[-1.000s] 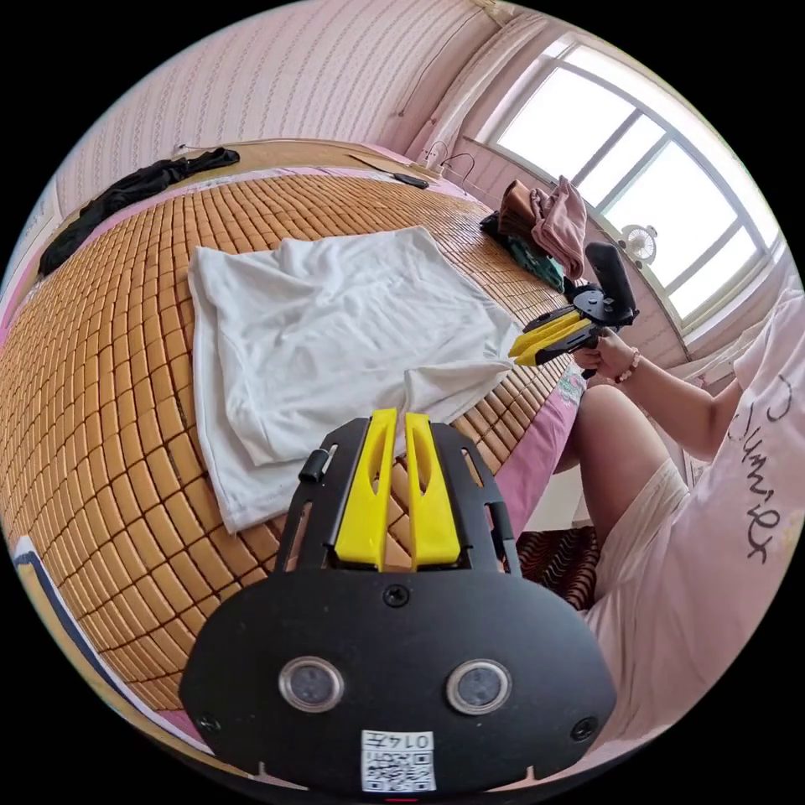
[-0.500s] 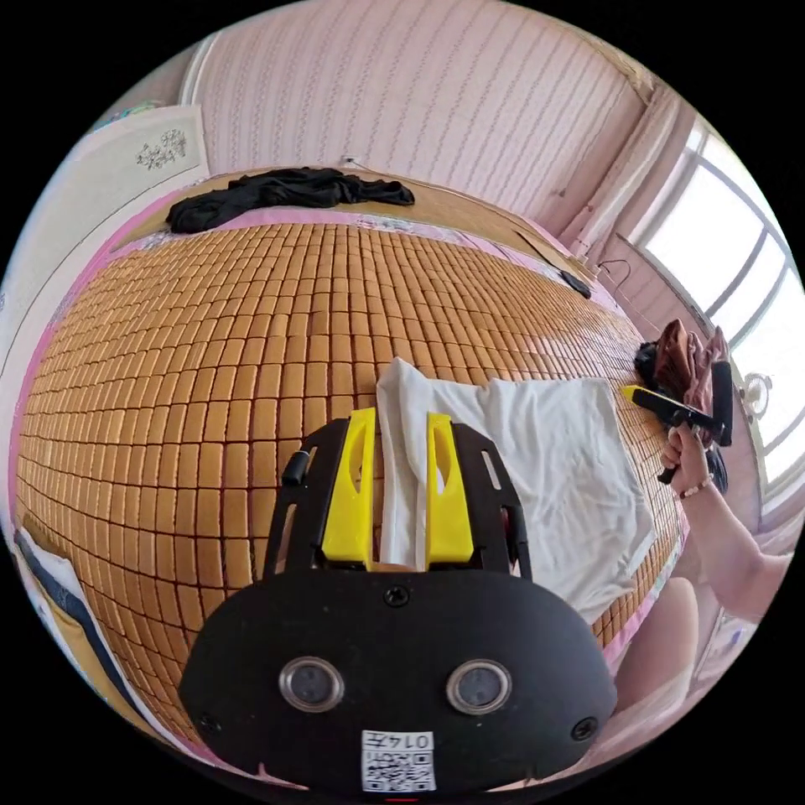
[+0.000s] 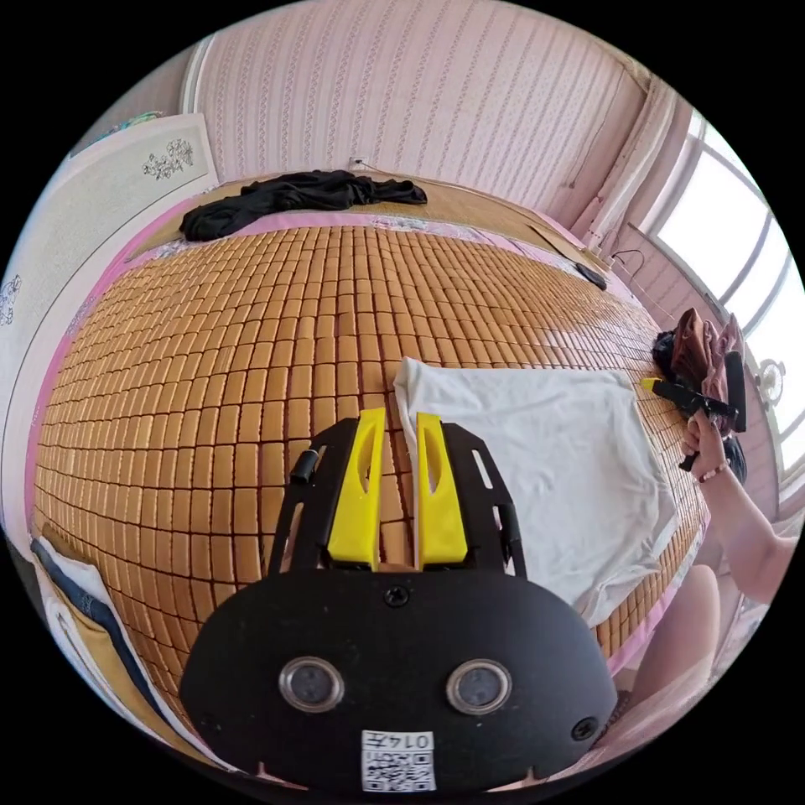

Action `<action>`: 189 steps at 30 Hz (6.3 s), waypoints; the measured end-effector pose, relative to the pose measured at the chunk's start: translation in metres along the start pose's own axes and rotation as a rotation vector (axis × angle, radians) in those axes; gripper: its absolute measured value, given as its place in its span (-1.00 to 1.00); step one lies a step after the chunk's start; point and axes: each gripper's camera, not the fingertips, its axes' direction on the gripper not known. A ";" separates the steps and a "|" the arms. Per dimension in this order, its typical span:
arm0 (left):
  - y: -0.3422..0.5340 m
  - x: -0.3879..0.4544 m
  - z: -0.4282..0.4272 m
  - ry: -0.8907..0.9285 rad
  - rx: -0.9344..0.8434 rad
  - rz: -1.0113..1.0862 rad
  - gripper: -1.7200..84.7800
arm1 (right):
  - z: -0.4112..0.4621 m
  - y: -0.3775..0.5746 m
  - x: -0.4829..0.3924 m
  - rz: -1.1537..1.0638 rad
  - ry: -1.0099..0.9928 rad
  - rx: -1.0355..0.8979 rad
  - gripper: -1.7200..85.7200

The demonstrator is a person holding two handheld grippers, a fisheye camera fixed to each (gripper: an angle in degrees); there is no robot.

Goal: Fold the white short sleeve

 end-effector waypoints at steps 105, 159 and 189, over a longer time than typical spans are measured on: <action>0.242 0.371 -0.033 0.264 0.008 0.564 -0.91 | 0.016 0.042 -0.096 -0.098 0.053 -0.310 -0.97; 0.313 0.294 -0.152 0.540 -0.043 0.470 -0.98 | -0.238 0.299 0.044 0.582 -0.314 0.075 -0.94; 0.254 0.031 -0.060 0.206 -0.121 -0.352 -0.76 | 0.075 0.050 -0.115 0.140 0.086 -0.331 -0.70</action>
